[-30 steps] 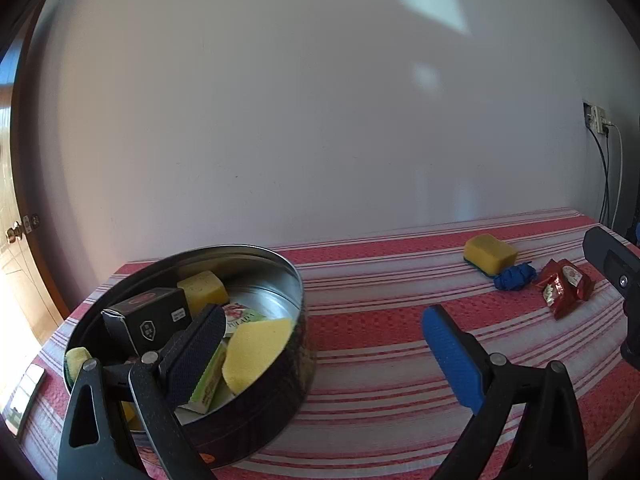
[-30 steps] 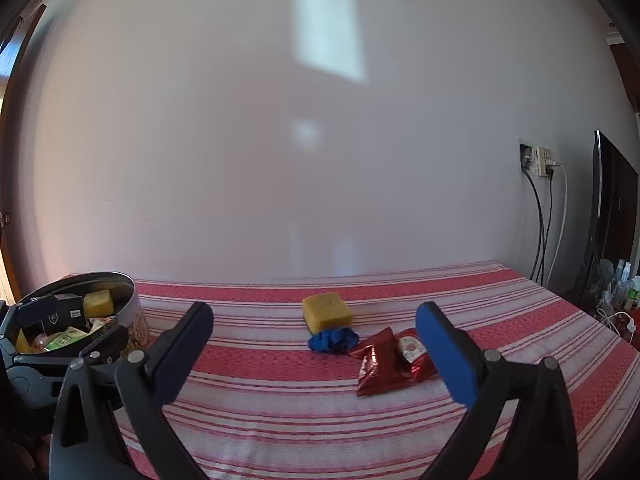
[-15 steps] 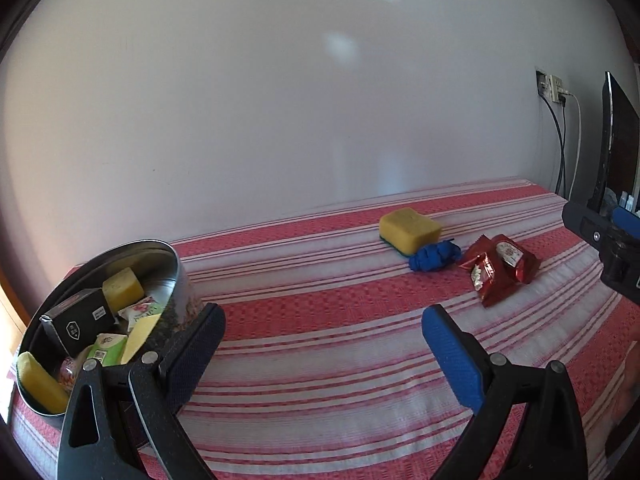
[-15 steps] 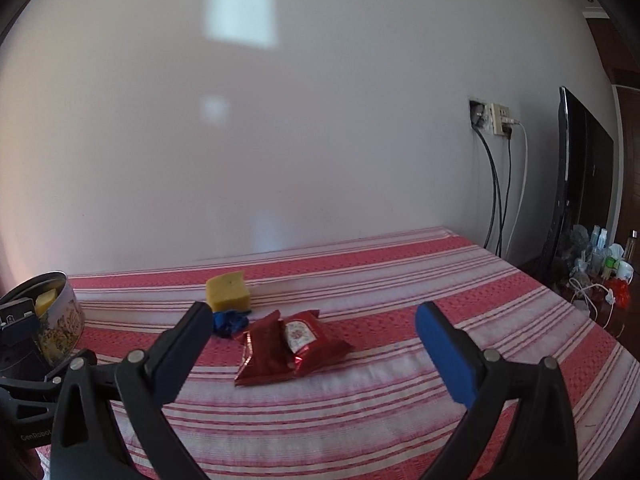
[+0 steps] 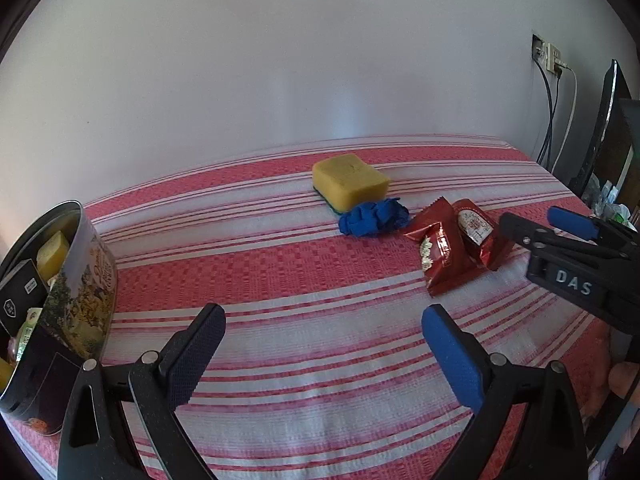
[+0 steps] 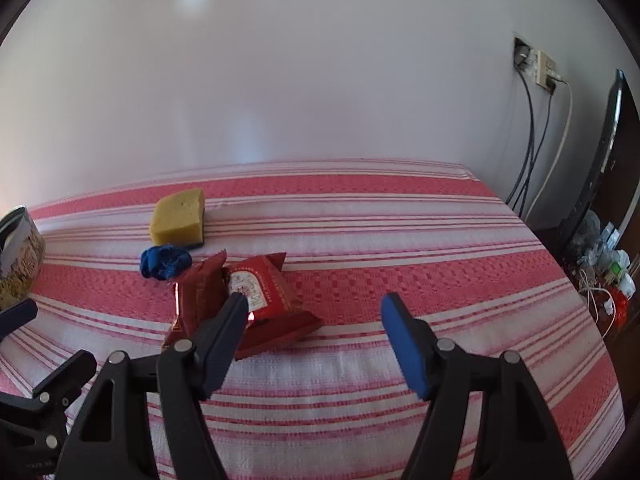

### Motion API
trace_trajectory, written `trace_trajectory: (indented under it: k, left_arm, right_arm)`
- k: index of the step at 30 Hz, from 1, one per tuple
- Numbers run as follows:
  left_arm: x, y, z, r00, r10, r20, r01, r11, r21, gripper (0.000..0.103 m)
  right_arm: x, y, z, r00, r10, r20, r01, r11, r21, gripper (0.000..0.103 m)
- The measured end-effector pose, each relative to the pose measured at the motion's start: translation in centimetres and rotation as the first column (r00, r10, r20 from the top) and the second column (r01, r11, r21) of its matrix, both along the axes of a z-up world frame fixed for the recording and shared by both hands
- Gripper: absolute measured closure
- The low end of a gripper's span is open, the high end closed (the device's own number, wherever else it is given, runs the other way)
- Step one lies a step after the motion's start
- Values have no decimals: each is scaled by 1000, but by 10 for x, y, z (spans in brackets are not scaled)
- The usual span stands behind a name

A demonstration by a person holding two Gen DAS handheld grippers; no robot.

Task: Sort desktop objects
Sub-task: 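Move both grippers away from the tin toward the red packets, then grasp a red snack packet with the right gripper while the left gripper grasps the other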

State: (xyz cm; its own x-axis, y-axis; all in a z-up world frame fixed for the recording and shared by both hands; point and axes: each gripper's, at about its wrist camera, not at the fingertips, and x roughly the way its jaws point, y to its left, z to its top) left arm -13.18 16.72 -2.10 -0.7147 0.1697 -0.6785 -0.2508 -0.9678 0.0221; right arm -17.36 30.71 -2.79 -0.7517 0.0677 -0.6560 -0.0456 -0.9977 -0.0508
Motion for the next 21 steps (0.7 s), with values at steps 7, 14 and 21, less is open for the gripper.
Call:
trace_trajectory:
  k: [7,14,21]
  left_arm:
    - [-2,19,0,1000,-15,10,15,1000,-8,3]
    - [-6,25,-1,999,-15,28,15,1000,4,3]
    - [-6,31,1,1000,-15,16,15,1000,8,3]
  right_arm:
    - [-38,-8,-14,990,88,110,-86,996,-20,39]
    - [-38,-9,-20,981,130,143,-123,991,-57,62]
    - [-22,8,-7,993,113,45,-107,988,-112,62]
